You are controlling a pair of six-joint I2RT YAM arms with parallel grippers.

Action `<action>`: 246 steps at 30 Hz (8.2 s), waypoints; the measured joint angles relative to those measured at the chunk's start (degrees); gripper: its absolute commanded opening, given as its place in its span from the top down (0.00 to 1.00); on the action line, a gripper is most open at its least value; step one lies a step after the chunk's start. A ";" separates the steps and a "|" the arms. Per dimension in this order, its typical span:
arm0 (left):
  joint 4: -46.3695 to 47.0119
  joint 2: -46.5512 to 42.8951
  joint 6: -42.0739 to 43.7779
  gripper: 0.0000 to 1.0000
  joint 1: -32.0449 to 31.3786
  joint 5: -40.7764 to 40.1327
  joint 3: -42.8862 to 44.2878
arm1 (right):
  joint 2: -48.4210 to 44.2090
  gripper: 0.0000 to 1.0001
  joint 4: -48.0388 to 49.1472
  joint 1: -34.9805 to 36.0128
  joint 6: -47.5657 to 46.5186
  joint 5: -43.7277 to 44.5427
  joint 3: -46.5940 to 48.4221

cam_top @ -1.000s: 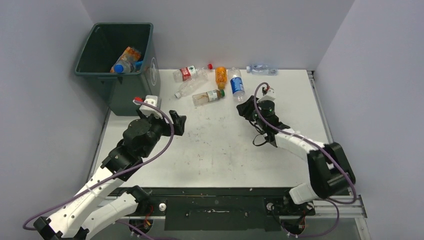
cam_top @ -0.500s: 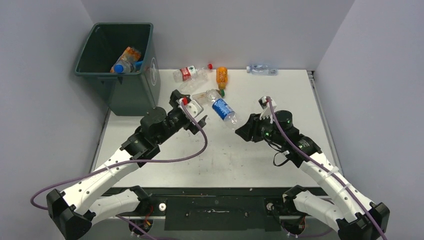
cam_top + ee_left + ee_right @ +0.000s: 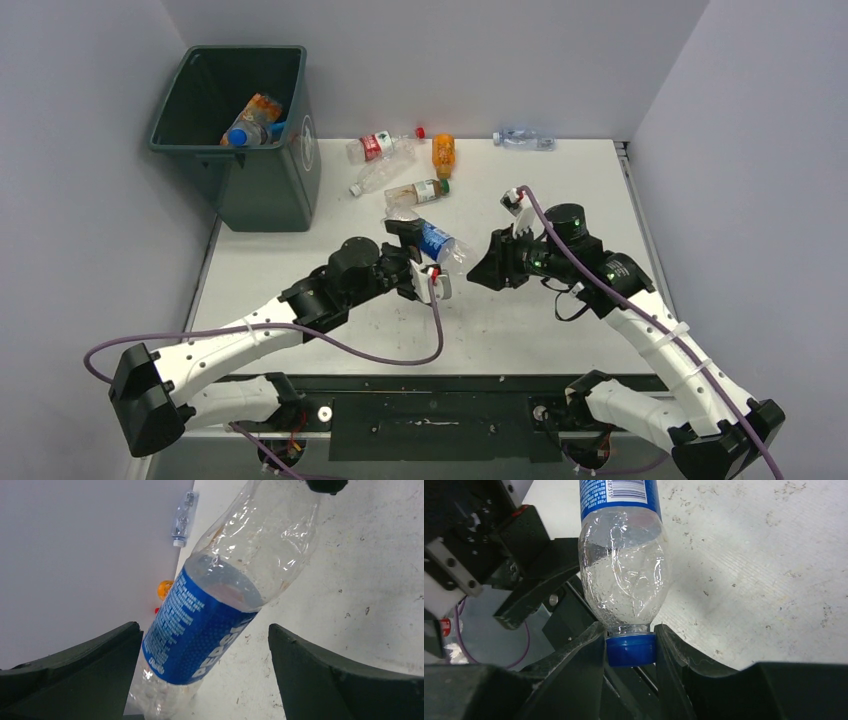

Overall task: Put the plastic bottles in the bin
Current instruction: Pick up the plastic bottle at the center of the board, then place the plastic bottle in the trash bin, then pick up the plastic bottle from the corner of the board.

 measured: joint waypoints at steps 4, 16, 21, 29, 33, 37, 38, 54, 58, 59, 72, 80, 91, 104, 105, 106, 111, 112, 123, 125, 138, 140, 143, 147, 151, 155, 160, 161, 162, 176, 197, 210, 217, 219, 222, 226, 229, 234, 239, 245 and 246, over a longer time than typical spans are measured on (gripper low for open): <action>0.04 2.32 3.15 0.34 -1.27 -2.25 0.00 | 0.55 0.95 -2.23 0.28 -1.16 -2.19 1.46; 0.55 2.71 3.87 0.67 -1.55 -5.16 -0.02 | -0.79 0.02 -0.07 0.31 -0.50 -3.56 1.86; 2.03 -0.79 -5.31 0.67 -1.33 -4.00 -0.02 | -6.99 0.08 6.62 0.59 0.20 -2.21 1.25; 5.51 -4.22 -30.05 0.66 -0.96 8.61 -0.02 | -25.83 0.10 36.28 0.61 8.13 2.10 -17.29; 8.90 -4.20 -42.53 0.66 -0.83 16.87 -0.66 | -24.11 0.10 46.82 0.61 12.07 1.77 -23.10; 13.07 -3.56 -52.39 0.66 -0.22 23.21 -1.73 | -22.03 0.10 54.75 0.66 14.91 0.55 -25.31; 14.60 -3.37 -54.64 0.66 0.22 24.63 -2.01 | -21.51 0.10 56.37 0.81 15.32 0.24 -25.31; 30.93 -0.76 -73.24 0.67 3.87 34.84 -4.24 | -10.80 0.23 66.84 13.79 12.55 1.07 -25.27; 32.00 -0.76 -73.46 0.65 3.93 34.58 -4.81 | -10.36 0.24 66.62 15.76 11.06 3.50 -25.29; 32.04 -0.79 -73.50 0.64 3.98 34.53 -4.83 | -10.34 0.17 66.77 15.87 10.97 3.69 -25.31; 31.74 -0.68 -72.48 0.64 3.63 33.81 -4.83 | -11.87 0.50 72.57 16.00 11.10 9.31 -26.51; 31.74 -0.39 -71.97 0.04 3.26 33.35 -4.96 | -11.80 0.69 71.87 16.28 10.43 9.77 -26.53; 27.02 -14.38 -68.54 0.04 3.87 22.56 -2.32 | -19.15 0.76 55.91 16.28 0.81 13.90 -25.86; 13.81 -1.44 -70.01 0.24 4.20 21.86 16.85 | -16.79 0.76 51.21 16.41 -1.66 13.77 -25.59; 12.44 -0.39 -70.18 0.25 4.20 22.14 16.85 | -16.72 0.76 51.21 16.48 -1.77 13.77 -25.59; 11.06 0.52 -70.36 0.26 4.20 22.45 16.87 | -16.72 0.76 51.21 16.59 -1.81 13.77 -25.59; 6.82 2.60 -71.12 0.44 4.20 23.04 16.94 | -16.65 0.77 51.23 17.14 -2.03 13.68 -25.46; 6.62 2.64 -71.23 0.51 4.20 23.12 17.03 | -16.65 0.77 51.23 17.18 -2.03 13.66 -25.40; 6.64 3.28 -72.32 0.42 4.17 24.74 17.84 | -15.96 0.77 51.45 17.99 -2.34 13.70 -25.05; 6.62 3.48 -72.54 0.47 4.17 24.98 17.84 | -15.96 0.77 51.45 18.27 -2.40 13.77 -25.05; 4.72 3.58 -71.12 1.00 4.24 23.96 18.25 | -15.87 0.10 49.42 18.97 -2.01 14.51 -23.54; 2.03 3.19 -69.81 1.00 5.16 22.03 19.76 | -16.17 0.10 47.50 18.99 -1.73 14.51 -22.01; -1.62 1.40 -67.60 1.00 9.94 17.75 23.74 | -18.05 0.10 44.54 18.97 -1.49 14.71 -19.80; 0.00 -2.62 -65.31 1.00 24.13 7.21 28.65 | -23.47 0.10 41.70 19.02 -1.62 15.65 -18.53; 6.88 -4.94 -62.10 1.00 32.30 -2.82 32.15 | -28.41 0.10 40.68 19.02 -2.01 18.01 -18.58; 11.19 -2.34 -57.72 1.00 35.10 -9.38 38.18 | -30.03 0.10 40.87 19.02 -1.95 19.61 -20.37; 11.54 3.82 -52.57 1.00 36.63 -16.48 43.85 | -29.22 0.10 40.09 19.02 -1.86 20.48 -23.65; 11.41 4.79 -51.52 1.00 36.92 -17.68 43.71 | -28.83 0.10 39.85 19.02 -1.86 20.55 -23.96; 11.45 5.73 -50.53 1.00 37.33 -18.69 43.39 | -28.46 0.10 39.78 19.02 -1.88 20.63 -24.15; 13.66 10.99 -47.93 1.00 48.74 -27.43 32.96 | -26.88 0.10 40.11 19.02 -1.11 20.92 -26.47; 22.29 20.09 -58.75 1.00 52.68 -12.92 36.48 | -23.47 0.10 42.53 19.02 0.46 21.16 -28.48; 35.54 43.82 -55.52 0.58 55.28 -10.38 47.10 | -19.80 0.10 45.27 19.02 3.85 21.11 -34.42; 35.12 44.13 -57.53 0.04 53.35 -8.13 49.42 | -18.05 0.10 47.12 19.02 5.49 20.59 -35.39; 34.86 43.89 -58.55 0.04 53.29 -8.17 49.42 | -18.12 0.10 47.54 19.02 5.66 20.50 -35.39; 33.73 41.94 -59.93 0.04 53.11 -8.74 49.42 | -18.53 0.10 47.60 19.02 5.84 20.50 -35.39; 31.01 35.98 -59.95 0.04 50.10 -11.17 51.23 | -19.43 0.10 47.63 19.02 6.43 21.27 -35.36; 29.83 28.20 -59.28 0.04 43.74 -13.00 51.28 | -20.61 0.10 47.56 19.02 7.02 23.93 -35.36; 28.48 10.73 -60.19 0.04 32.41 -13.18 44.11 | -21.75 0.10 46.90 19.02 8.68 35.78 -34.69; 19.12 0.92 -64.37 0.04 27.98 -10.51 38.12 | -14.78 0.10 47.82 18.34 12.44 50.18 -30.53; -0.37 -0.76 -64.61 0.04 26.88 -5.38 29.73 | 2.54 0.10 53.24 9.62 20.79 56.98 -24.94; -3.30 -0.63 -64.54 0.04 27.12 -4.61 27.52 | 5.29 0.10 54.31 7.21 22.40 57.13 -24.50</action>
